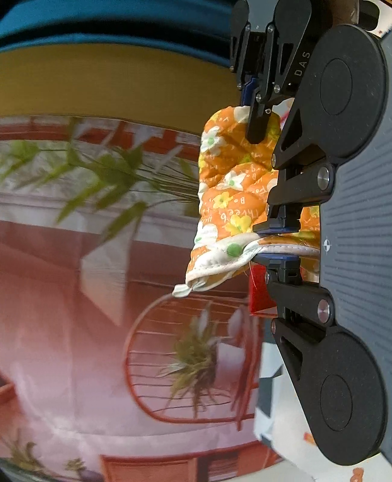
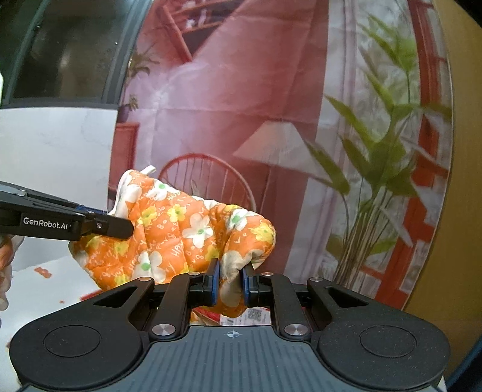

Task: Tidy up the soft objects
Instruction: 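Carry the orange pillow over the red box with the left gripper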

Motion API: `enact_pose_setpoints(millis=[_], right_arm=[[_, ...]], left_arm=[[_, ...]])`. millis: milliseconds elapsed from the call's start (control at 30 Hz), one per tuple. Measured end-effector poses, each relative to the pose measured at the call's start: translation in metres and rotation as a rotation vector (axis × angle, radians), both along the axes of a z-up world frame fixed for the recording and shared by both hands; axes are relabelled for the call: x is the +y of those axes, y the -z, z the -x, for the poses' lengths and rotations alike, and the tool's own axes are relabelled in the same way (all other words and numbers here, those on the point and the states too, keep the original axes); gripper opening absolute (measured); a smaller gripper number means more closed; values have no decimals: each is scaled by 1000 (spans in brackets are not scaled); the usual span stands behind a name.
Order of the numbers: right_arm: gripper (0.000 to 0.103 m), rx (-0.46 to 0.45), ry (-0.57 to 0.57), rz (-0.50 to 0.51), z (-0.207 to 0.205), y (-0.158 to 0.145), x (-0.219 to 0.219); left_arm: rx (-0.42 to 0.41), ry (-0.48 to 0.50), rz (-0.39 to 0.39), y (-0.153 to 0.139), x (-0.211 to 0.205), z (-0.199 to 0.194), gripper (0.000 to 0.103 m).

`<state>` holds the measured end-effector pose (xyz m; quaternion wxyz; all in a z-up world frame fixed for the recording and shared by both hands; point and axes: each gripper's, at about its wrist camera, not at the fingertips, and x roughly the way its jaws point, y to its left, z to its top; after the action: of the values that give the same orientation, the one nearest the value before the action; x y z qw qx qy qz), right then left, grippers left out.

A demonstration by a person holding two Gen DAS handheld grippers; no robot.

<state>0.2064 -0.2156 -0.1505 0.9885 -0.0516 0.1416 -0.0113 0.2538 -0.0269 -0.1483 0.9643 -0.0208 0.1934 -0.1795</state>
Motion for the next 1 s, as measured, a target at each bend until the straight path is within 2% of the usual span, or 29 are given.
enact_pose_setpoints(millis=[100,367,533,733,933,967,1000], right_arm=[[13,35,0,-11,-12,14,-7],[13,176,16,-147,-28,59,-30],[13,239,13,-229,-33,72,-37],[13,290,-2,-349,-39,76,-44],[13,316,21,-362,-44,77,-48],[13,318,29,-360,-44,77,-48],[13,319,40,-354,-45,78,-49]], left_arm=[[62,18,-31,16,-5,-13,13],[272,77,-71,52,-7,-53,13],[354,87,-110,63,-8,-61,13],[406,101,-122,68,-11,-66,14],[406,86,-138,70,-11,-69,15],[397,77,-141,69,-10,-69,16],[389,70,-141,67,-9,-68,22]])
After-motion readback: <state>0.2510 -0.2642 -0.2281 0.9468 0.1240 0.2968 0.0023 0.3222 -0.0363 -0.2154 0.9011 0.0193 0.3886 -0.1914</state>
